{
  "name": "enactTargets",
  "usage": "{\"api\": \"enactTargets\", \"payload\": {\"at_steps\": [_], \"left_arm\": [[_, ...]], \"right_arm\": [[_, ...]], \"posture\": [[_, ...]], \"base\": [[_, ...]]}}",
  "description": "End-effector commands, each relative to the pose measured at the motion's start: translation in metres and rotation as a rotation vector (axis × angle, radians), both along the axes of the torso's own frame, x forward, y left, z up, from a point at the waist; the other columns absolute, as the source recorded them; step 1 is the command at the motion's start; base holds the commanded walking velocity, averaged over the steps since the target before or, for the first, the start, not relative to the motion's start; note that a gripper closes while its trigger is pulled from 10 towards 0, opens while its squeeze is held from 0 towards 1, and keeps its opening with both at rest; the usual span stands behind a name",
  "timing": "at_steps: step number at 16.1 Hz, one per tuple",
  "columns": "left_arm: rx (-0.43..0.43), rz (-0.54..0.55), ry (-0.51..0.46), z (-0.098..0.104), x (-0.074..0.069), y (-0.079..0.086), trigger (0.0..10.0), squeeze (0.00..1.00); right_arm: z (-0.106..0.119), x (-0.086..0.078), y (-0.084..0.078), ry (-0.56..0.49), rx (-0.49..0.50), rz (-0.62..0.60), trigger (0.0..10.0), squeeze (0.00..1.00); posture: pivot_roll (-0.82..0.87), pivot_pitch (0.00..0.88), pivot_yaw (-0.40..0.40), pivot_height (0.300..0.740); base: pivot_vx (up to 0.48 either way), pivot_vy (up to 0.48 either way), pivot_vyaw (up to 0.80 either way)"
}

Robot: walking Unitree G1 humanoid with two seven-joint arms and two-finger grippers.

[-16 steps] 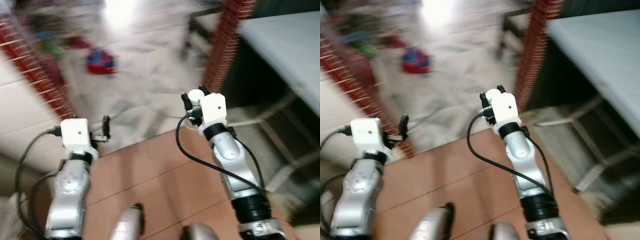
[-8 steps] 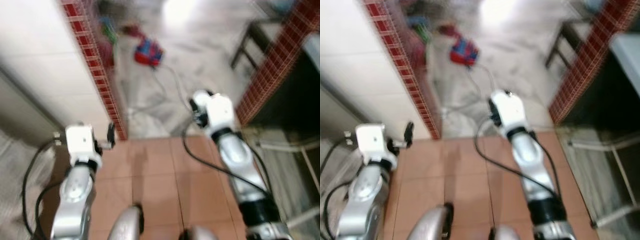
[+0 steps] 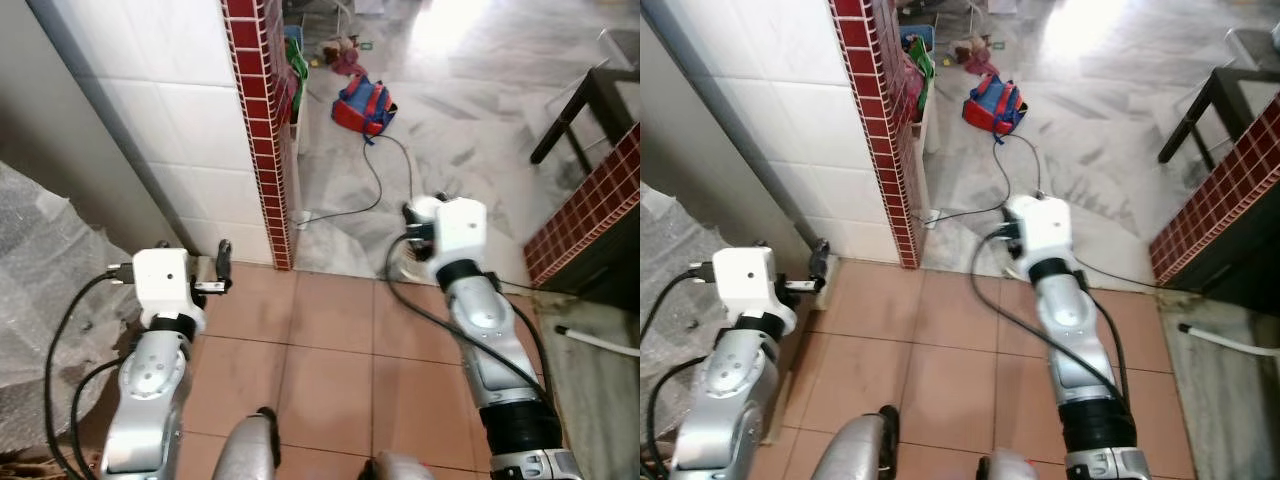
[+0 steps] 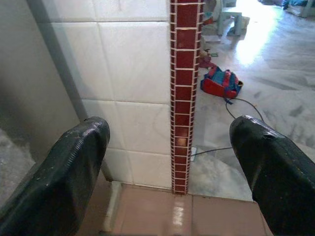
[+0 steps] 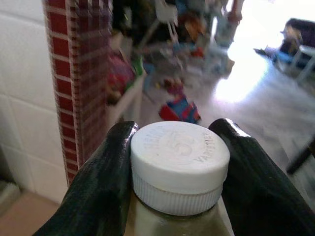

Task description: Restocking fridge

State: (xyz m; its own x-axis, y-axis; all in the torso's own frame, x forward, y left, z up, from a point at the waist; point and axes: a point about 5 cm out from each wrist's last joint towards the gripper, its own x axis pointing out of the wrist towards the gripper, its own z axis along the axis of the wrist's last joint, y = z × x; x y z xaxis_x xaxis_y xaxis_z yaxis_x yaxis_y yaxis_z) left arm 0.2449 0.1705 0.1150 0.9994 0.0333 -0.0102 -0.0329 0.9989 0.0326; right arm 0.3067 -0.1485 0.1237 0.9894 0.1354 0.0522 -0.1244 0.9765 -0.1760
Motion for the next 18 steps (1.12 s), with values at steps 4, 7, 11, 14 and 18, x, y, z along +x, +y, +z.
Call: {"api": "enactTargets", "payload": {"at_steps": [4, 7, 11, 14, 18], "left_arm": [[0.013, 0.011, 0.001, 0.002, 0.0, 0.002, 10.0, 0.0], [0.015, 0.009, 0.005, 0.002, 0.0, 0.002, 10.0, 0.0], [0.012, 0.007, 0.003, 0.002, 0.003, 0.002, 10.0, 0.0], [0.01, 0.004, 0.003, 0.002, 0.004, 0.002, 10.0, 0.0], [0.011, 0.003, -0.001, 0.003, 0.006, 0.001, 10.0, 0.0]], "right_arm": [[0.003, 0.006, 0.007, -0.019, -0.031, -0.049, 10.0, 0.0], [0.006, 0.007, 0.015, -0.024, 0.033, 0.011, 10.0, 0.0], [0.006, 0.007, 0.012, 0.004, 0.133, 0.058, 10.0, 0.0], [0.004, 0.009, 0.011, 0.014, 0.114, 0.049, 10.0, 0.0], [0.003, 0.011, 0.017, 0.027, 0.144, 0.036, 10.0, 0.0]], "posture": [[0.07, 0.136, -0.011, 0.74], [0.07, 0.135, -0.011, 0.74], [0.07, 0.138, -0.01, 0.74], [0.06, 0.14, -0.01, 0.74], [0.06, 0.135, -0.008, 0.74]], "base": [[0.0, 0.0, 0.0], [-0.279, 0.0, 0.0], [-0.332, 0.0, 0.0], [-0.347, 0.0, 0.0], [-0.348, 0.0, 0.0]]}}
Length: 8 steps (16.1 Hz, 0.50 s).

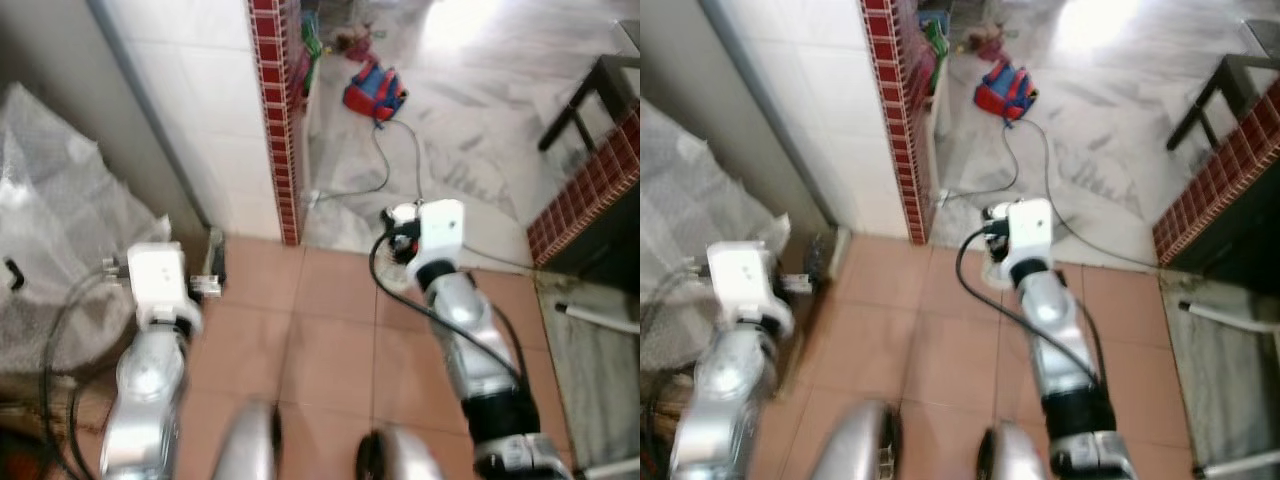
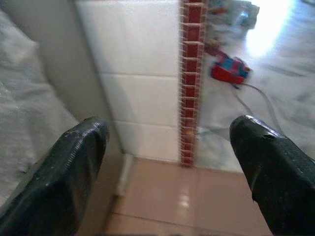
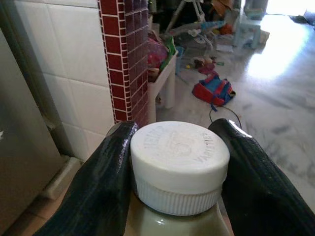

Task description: Restocking fridge

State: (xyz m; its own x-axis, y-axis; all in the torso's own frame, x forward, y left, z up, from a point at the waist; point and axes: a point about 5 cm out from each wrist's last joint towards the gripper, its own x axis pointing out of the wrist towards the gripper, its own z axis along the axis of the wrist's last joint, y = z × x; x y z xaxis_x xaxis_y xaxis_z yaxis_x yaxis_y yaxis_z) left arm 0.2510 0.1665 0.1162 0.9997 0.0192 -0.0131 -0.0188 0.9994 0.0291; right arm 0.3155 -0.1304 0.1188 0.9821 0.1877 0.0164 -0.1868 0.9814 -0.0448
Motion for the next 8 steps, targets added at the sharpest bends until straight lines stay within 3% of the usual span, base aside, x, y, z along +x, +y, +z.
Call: {"api": "enactTargets", "payload": {"at_steps": [1, 2, 6, 8], "left_arm": [[0.014, 0.014, -0.005, 0.002, 0.0, 0.005, 10.0, 0.0], [0.015, 0.013, -0.004, 0.002, 0.001, 0.005, 10.0, 0.0], [0.013, 0.013, -0.004, 0.001, 0.0, 0.005, 10.0, 0.0], [0.01, 0.011, -0.009, 0.001, 0.001, 0.005, 10.0, 0.0]], "right_arm": [[0.007, 0.002, 0.002, -0.017, 0.008, 0.032, 10.0, 0.0], [0.005, 0.0, 0.0, -0.003, 0.059, 0.035, 10.0, 0.0], [0.001, 0.0, -0.011, 0.002, -0.018, -0.043, 10.0, 0.0], [-0.003, -0.003, -0.008, 0.014, 0.008, -0.006, 10.0, 0.0]], "posture": [[0.06, 0.136, -0.009, 0.74], [0.06, 0.135, -0.009, 0.74], [0.06, 0.134, -0.008, 0.74], [0.06, 0.136, -0.007, 0.74]], "base": [[-0.349, 0.0, 0.0], [-0.349, 0.0, 0.0], [-0.346, 0.0, 0.0], [-0.165, 0.0, 0.0]]}}
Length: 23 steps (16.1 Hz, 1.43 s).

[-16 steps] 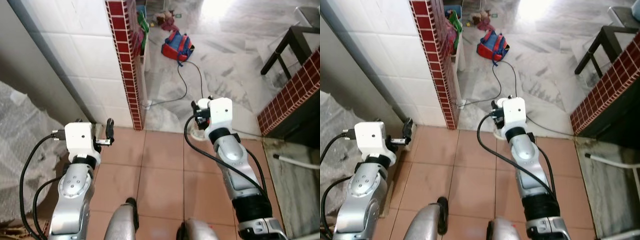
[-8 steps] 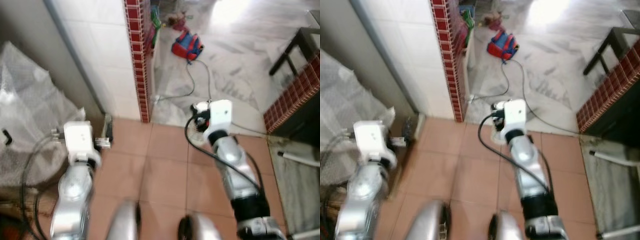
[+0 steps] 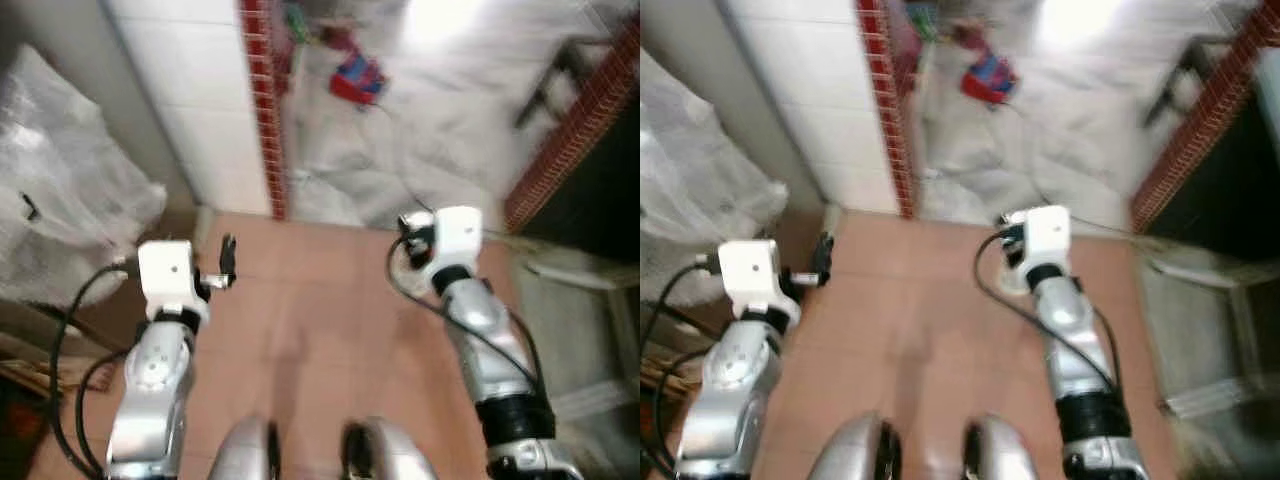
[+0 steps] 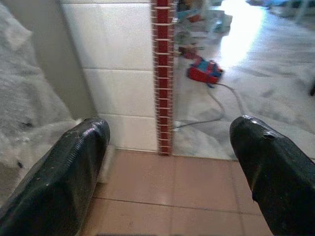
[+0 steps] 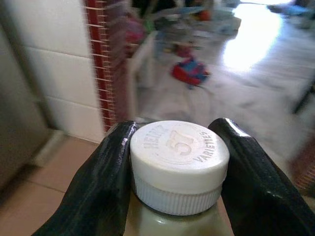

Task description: Restocking fridge

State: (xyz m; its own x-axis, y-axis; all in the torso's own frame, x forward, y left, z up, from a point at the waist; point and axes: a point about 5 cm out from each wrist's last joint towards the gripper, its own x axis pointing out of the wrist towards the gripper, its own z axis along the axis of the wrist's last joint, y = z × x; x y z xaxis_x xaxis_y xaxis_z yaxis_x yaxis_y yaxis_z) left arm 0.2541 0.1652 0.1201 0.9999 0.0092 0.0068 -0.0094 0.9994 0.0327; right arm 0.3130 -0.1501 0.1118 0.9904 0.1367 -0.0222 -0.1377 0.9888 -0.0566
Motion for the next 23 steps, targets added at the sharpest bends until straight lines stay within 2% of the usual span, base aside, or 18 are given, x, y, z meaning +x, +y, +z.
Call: {"api": "enactTargets", "payload": {"at_steps": [1, 3, 5, 11, 17, 23], "left_arm": [[0.006, 0.022, 0.011, -0.0025, -0.0025, 0.0068, 10.0, 0.0], [-0.002, 0.02, 0.027, -0.0042, -0.0028, 0.0065, 10.0, 0.0], [-0.011, 0.014, 0.03, -0.0044, -0.0027, 0.0059, 10.0, 0.0], [-0.021, 0.013, 0.027, -0.0042, -0.0045, 0.0056, 10.0, 0.0], [-0.022, 0.022, 0.029, -0.0058, -0.0011, 0.0039, 10.0, 0.0], [-0.011, 0.026, 0.005, -0.0032, 0.0005, 0.0049, 10.0, 0.0]], "right_arm": [[0.0025, -0.0015, 0.0134, -0.01, 0.042, 0.037, 10.0, 0.0], [-0.0013, -0.0029, 0.0177, 0.017, 0.072, 0.031, 10.0, 0.0], [-0.0036, -0.0026, 0.0186, 0.035, 0.022, 0.039, 10.0, 0.0], [0.0045, -0.0006, 0.014, -0.006, 0.061, 0.054, 10.0, 0.0], [0.0045, -0.004, 0.0171, -0.023, 0.084, 0.094, 10.0, 0.0], [0.0061, -0.0026, 0.0207, -0.033, 0.064, 0.117, 10.0, 0.0]], "posture": [[0.06, 0.136, -0.006, 0.74], [0.06, 0.135, -0.006, 0.74], [0.06, 0.138, -0.007, 0.74], [0.06, 0.138, -0.009, 0.74], [0.05, 0.127, -0.012, 0.74], [0.06, 0.122, -0.02, 0.74]], "base": [[0.0, 0.0, 0.0], [0.0, 0.0, 0.0], [0.0, 0.424, 0.0], [0.0, 0.48, 0.0], [0.0, 0.48, 0.0], [0.0, 0.48, 0.0]]}}
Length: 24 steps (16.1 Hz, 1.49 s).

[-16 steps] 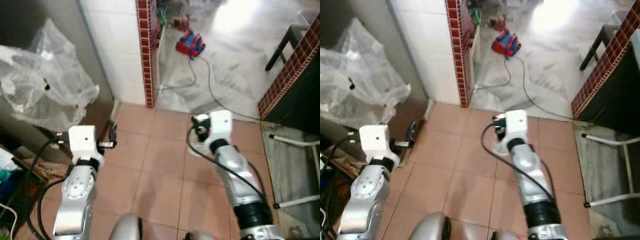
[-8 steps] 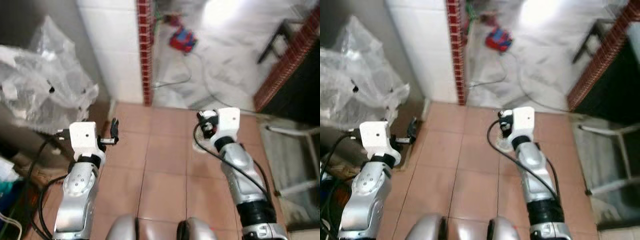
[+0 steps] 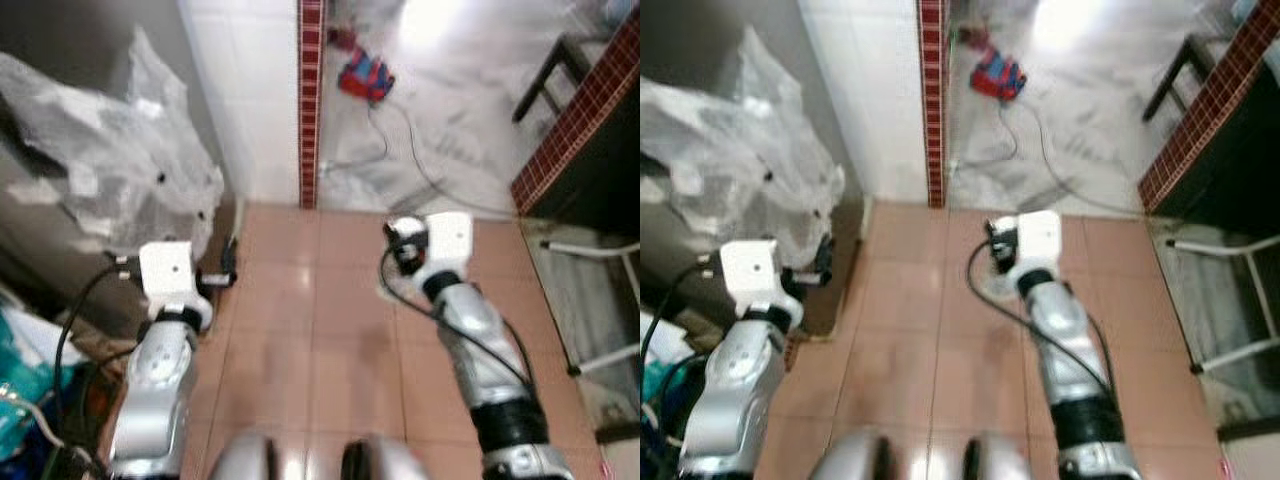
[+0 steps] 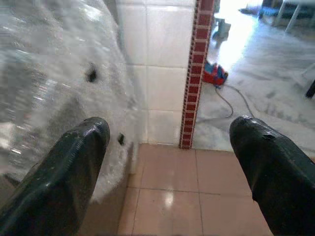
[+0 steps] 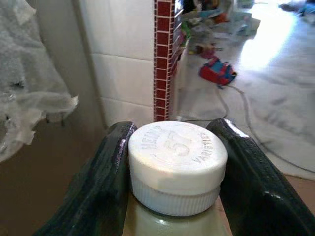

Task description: Restocking fridge

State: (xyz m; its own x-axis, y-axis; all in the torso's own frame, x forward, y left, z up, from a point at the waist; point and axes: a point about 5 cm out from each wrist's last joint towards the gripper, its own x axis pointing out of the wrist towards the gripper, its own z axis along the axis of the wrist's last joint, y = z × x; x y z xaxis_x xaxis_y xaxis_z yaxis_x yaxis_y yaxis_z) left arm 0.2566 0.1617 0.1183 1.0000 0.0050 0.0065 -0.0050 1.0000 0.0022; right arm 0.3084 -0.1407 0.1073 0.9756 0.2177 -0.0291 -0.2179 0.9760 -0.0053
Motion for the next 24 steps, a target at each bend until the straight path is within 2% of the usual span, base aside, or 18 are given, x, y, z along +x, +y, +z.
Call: {"api": "enactTargets", "payload": {"at_steps": [1, 5, 10, 15, 19, 22, 24], "left_arm": [[0.025, 0.03, -0.001, -0.001, -0.001, 0.009, 10.0, 0.0], [0.051, 0.005, -0.038, 0.004, -0.001, 0.007, 10.0, 0.0], [0.039, 0.013, -0.078, 0.012, 0.0, 0.014, 10.0, 0.0], [0.024, 0.009, -0.092, 0.012, 0.0, 0.012, 10.0, 0.0], [0.021, 0.007, -0.095, 0.012, 0.001, 0.01, 10.0, 0.0], [0.018, 0.01, -0.1, 0.012, 0.002, 0.009, 10.0, 0.0], [0.022, 0.008, -0.101, 0.012, 0.003, 0.008, 10.0, 0.0]], "right_arm": [[0.011, 0.002, 0.012, -0.052, 0.009, 0.04, 10.0, 0.0], [0.014, 0.0, 0.015, -0.077, -0.01, 0.059, 10.0, 0.0], [0.014, 0.0, 0.016, -0.076, -0.005, 0.06, 10.0, 0.0], [0.017, 0.002, 0.017, -0.095, -0.023, 0.084, 10.0, 0.0], [0.018, 0.001, 0.019, -0.098, -0.018, 0.099, 10.0, 0.0], [0.018, 0.002, 0.02, -0.097, -0.014, 0.104, 10.0, 0.0], [0.018, 0.002, 0.02, -0.097, -0.014, 0.107, 10.0, 0.0]], "posture": [[0.06, 0.124, -0.021, 0.74], [0.06, 0.136, -0.014, 0.74], [0.06, 0.142, -0.013, 0.74], [0.05, 0.143, -0.017, 0.74], [0.05, 0.143, -0.019, 0.74], [0.05, 0.143, -0.02, 0.74], [0.05, 0.142, -0.019, 0.74]], "base": [[0.0, 0.48, 0.0], [0.0, 0.0, 0.57], [0.0, 0.0, 0.0], [0.319, 0.0, 0.0], [0.334, 0.0, 0.63], [0.32, 0.0, 0.0], [0.0, 0.0, 0.0]]}}
